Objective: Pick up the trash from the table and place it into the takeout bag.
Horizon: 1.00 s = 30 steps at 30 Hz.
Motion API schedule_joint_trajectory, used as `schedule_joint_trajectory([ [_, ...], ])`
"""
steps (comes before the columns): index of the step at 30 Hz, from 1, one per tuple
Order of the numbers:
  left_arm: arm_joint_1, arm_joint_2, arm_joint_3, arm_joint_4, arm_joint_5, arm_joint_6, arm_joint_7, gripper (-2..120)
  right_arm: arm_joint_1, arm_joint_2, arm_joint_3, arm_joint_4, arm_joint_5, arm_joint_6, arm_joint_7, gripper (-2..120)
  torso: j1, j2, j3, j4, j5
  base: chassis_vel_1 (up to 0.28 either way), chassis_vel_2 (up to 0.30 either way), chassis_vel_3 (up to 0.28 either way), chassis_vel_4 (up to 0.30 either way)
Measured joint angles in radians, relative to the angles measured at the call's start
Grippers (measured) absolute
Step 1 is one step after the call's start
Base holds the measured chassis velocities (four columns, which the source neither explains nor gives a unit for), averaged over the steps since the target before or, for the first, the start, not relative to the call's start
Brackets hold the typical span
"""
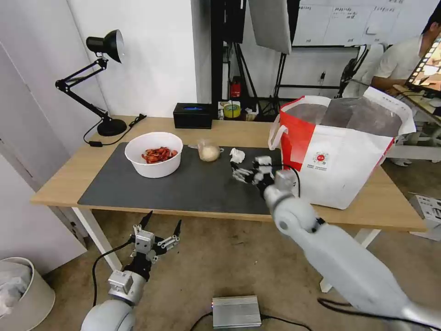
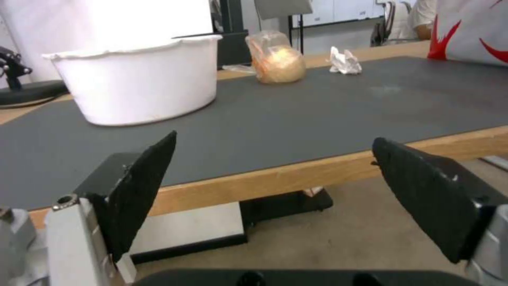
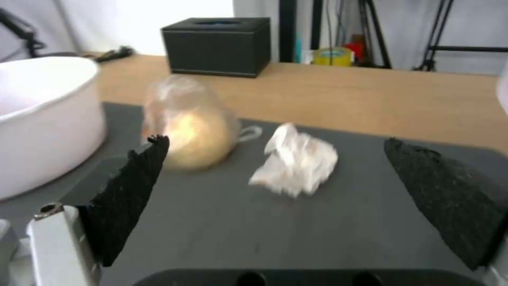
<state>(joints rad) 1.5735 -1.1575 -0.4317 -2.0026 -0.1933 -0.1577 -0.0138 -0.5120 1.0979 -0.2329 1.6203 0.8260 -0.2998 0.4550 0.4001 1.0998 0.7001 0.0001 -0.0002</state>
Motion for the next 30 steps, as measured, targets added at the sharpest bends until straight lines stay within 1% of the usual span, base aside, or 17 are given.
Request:
schedule_joint_trajectory([
  [3, 0.003, -0.002, -0.005, -0.002, 0.001, -0.001, 0.000, 100, 0.056, 0.042, -0.022, -0.067, 0.022, -0.025, 0.031, 100, 0.000, 0.000, 0.000, -0.0001, 0.0000, 0.000, 0.000, 0.000, 0.000],
  [4, 0.004, -0.002, -0.008, -0.002, 0.001, -0.002, 0.000, 100, 0.090, 0.073, -0.033, -0.116, 0.036, -0.043, 0.044, 100, 0.000, 0.000, 0.000, -0.0001, 0.0002, 0.000, 0.000, 0.000, 0.000],
  [5, 0.004, -0.002, -0.008, -0.002, 0.001, -0.002, 0.000, 100, 0.090, 0.073, -0.033, -0.116, 0.036, -0.043, 0.044, 100, 0.000, 0.000, 0.000, -0.0001, 0.0002, 0.000, 0.000, 0.000, 0.000],
  [7, 0.005, -0.003, -0.010, -0.002, 0.001, -0.005, -0.001, 100, 0.117, 0.101, -0.042, -0.168, 0.038, -0.050, 0.048, 100, 0.000, 0.000, 0.000, 0.0001, 0.0000, 0.000, 0.000, 0.000, 0.000],
  [8, 0.005, -0.003, -0.010, -0.002, 0.001, -0.005, -0.001, 100, 0.117, 0.101, -0.042, -0.168, 0.038, -0.050, 0.048, 100, 0.000, 0.000, 0.000, 0.0001, 0.0000, 0.000, 0.000, 0.000, 0.000],
  [9, 0.005, -0.004, -0.010, -0.001, 0.002, -0.008, -0.001, 100, 0.147, 0.133, -0.050, -0.231, 0.038, -0.055, 0.049, 100, 0.000, 0.000, 0.000, -0.0001, 0.0001, 0.000, 0.000, 0.000, 0.000],
  [12, 0.007, -0.010, -0.010, 0.000, 0.006, -0.013, -0.001, 100, 0.191, 0.188, -0.055, -0.340, 0.036, -0.057, 0.048, 100, 0.000, 0.000, 0.000, -0.0001, 0.0000, 0.000, 0.000, 0.000, 0.000],
  [13, 0.007, -0.010, -0.010, 0.000, 0.006, -0.013, -0.001, 100, 0.191, 0.188, -0.055, -0.340, 0.036, -0.057, 0.048, 100, 0.000, 0.000, 0.000, -0.0001, 0.0000, 0.000, 0.000, 0.000, 0.000],
  [20, 0.014, -0.013, -0.019, 0.001, 0.010, -0.021, 0.000, 100, 0.232, 0.253, -0.047, -0.482, -0.002, -0.054, 0.034, 100, 0.000, 0.000, 0.000, 0.0000, 0.0002, 0.000, 0.000, 0.000, 0.000],
  [30, 0.013, -0.016, -0.010, 0.005, 0.014, -0.025, 0.001, 100, 0.259, 0.283, -0.025, -0.578, -0.020, -0.052, -0.012, 100, 0.000, 0.000, 0.000, -0.0001, 0.0002, 0.000, 0.000, 0.000, 0.000],
])
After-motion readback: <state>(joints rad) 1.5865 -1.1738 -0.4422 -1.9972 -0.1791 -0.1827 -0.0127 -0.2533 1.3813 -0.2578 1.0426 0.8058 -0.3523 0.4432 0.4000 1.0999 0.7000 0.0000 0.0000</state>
